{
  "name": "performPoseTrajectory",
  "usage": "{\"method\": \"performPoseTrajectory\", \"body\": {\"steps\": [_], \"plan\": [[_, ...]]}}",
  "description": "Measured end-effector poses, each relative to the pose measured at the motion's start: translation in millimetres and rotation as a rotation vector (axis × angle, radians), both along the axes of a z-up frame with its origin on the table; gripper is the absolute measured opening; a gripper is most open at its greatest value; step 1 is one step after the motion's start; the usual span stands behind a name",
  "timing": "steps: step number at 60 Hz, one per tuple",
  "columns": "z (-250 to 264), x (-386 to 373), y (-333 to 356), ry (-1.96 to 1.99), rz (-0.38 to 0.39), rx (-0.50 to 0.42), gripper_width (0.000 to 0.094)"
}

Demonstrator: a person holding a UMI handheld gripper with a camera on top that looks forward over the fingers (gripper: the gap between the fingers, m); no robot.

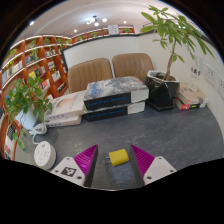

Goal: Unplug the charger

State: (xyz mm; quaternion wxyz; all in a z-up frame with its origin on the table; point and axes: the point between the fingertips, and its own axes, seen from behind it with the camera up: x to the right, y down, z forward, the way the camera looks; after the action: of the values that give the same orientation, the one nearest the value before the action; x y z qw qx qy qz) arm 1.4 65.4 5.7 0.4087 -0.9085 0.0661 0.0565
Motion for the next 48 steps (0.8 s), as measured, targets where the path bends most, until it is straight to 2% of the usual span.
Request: {"method": "performPoseTrajectory", "body": {"steps": [9,15,24,34,48], "plan": [[78,12,-6,-0.074,-0.051,0.121,0.0770],[151,-4,-22,-0.065,-0.042,0.216,0.0832],[239,-41,-68,-0.097,-0.016,0.338,0.0844],[272,-79,-124,-0.176,-0.004,0.377,0.0851],[268,-123,-172,-0.154,0.040,0.349,0.0855]]}}
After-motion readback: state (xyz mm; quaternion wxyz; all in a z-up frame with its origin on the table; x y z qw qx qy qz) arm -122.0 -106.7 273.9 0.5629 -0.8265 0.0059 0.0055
